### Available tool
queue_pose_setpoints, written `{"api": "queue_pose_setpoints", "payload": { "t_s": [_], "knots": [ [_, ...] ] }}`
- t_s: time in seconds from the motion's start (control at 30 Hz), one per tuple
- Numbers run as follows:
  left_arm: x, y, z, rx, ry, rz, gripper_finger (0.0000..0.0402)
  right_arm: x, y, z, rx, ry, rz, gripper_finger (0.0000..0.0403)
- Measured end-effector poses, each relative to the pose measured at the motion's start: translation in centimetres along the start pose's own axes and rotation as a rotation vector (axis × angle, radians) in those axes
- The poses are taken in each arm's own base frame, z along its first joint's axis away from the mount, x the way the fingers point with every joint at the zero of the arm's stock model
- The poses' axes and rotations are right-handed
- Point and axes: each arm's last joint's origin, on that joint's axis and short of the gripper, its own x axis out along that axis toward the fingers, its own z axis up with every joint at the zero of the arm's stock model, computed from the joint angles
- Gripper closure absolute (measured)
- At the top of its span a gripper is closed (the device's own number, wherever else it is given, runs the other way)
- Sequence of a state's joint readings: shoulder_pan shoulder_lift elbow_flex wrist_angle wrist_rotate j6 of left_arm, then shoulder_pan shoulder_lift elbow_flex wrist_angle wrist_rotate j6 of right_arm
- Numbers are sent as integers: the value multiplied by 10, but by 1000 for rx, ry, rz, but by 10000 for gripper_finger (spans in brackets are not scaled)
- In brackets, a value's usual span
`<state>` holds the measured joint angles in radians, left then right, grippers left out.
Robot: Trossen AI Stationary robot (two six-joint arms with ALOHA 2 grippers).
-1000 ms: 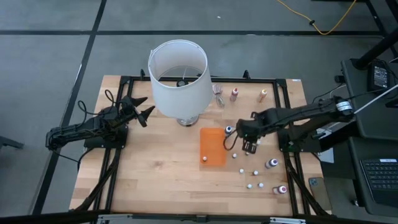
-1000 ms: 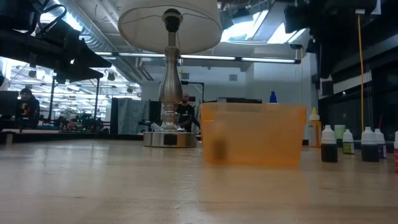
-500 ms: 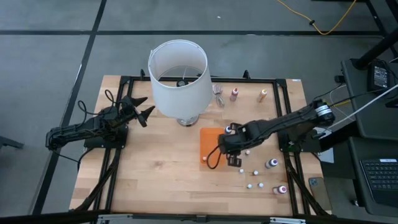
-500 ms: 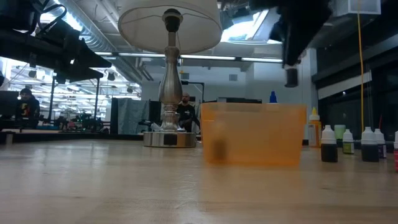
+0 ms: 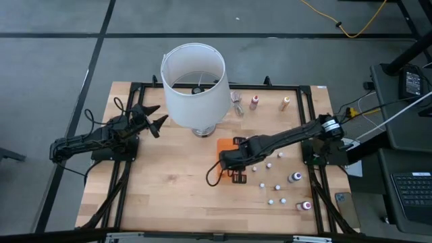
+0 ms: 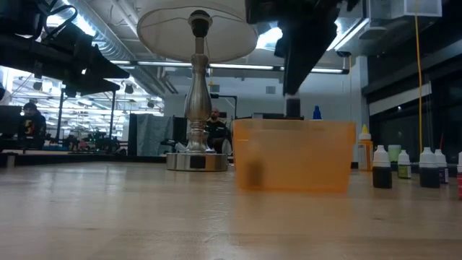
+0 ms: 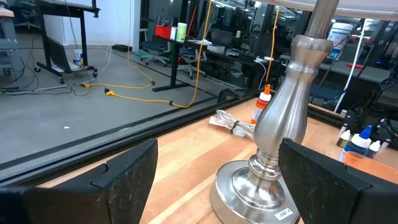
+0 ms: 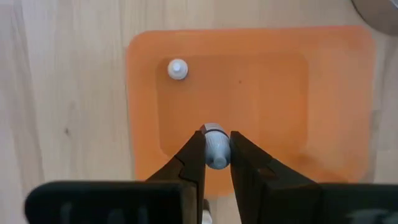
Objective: Pick & Place food coloring
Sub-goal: Put the small black food coloring bottle into the orange bin
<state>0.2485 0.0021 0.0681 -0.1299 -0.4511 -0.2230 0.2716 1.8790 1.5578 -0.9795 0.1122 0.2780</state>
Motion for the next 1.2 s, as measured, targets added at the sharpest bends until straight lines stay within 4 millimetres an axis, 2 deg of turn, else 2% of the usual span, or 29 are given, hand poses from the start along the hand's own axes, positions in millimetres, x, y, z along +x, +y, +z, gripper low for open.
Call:
{"api": "queue_pose_setpoints", "payload": {
  "t_s": [0.37, 0.63, 0.9, 1.2],
  "knots": [
    [0, 0, 0, 0, 0, 0, 79, 41, 9, 5, 21, 49, -13, 345],
    [0, 0, 0, 0, 0, 0, 79, 59, 20, 7, 31, 39, -4, 345],
    [0, 0, 0, 0, 0, 0, 79, 71, 23, 7, 47, 47, 0, 345],
    [0, 0, 0, 0, 0, 0, 80, 72, 24, 10, 51, 20, 9, 345]
  ]
}}
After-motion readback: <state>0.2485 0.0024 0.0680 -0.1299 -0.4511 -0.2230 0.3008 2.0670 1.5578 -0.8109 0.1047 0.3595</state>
